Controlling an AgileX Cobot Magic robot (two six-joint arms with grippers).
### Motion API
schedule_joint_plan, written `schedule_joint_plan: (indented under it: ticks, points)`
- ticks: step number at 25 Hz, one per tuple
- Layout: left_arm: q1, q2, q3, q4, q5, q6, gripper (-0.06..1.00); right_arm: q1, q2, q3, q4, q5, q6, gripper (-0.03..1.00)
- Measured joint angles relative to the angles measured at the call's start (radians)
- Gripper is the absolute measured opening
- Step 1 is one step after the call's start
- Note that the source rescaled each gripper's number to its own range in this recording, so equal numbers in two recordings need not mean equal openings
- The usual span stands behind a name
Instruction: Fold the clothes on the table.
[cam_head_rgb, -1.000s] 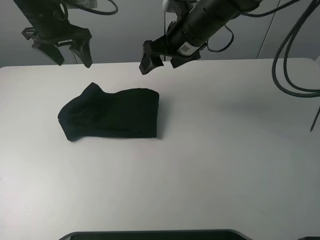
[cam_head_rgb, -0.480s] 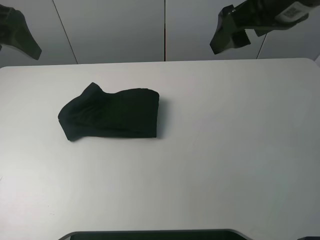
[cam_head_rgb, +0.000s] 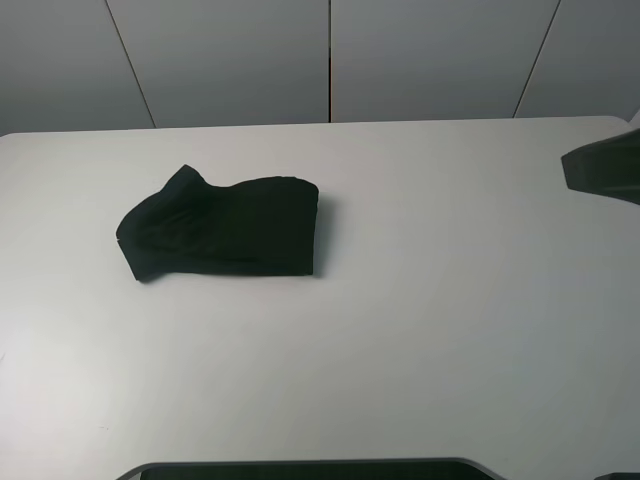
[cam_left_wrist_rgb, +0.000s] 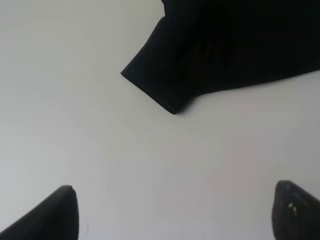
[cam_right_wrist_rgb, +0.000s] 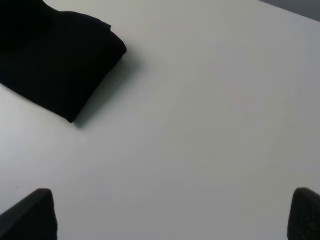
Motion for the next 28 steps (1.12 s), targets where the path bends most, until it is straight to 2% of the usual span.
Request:
schedule_joint_plan:
  ticks: [7,12,22,28]
  points:
    - [0.0,-0.303,0.107,-0.007,0.057,-0.027,1.0,0.0,-0.222,0.09,0.008,0.121,0.002,0.99]
    - [0.0,-0.451,0.127,-0.025,0.114,-0.032,1.0,0.0,-0.304,0.103,0.022,0.207,0.002,0.99]
    - [0.0,-0.691,0.198,-0.033,0.106,-0.031,1.0,0.0,-0.384,0.191,0.07,0.203,-0.029,0.99]
    - [0.0,-0.709,0.233,-0.038,0.069,-0.031,1.0,0.0,-0.436,0.191,0.077,0.194,-0.047,0.99]
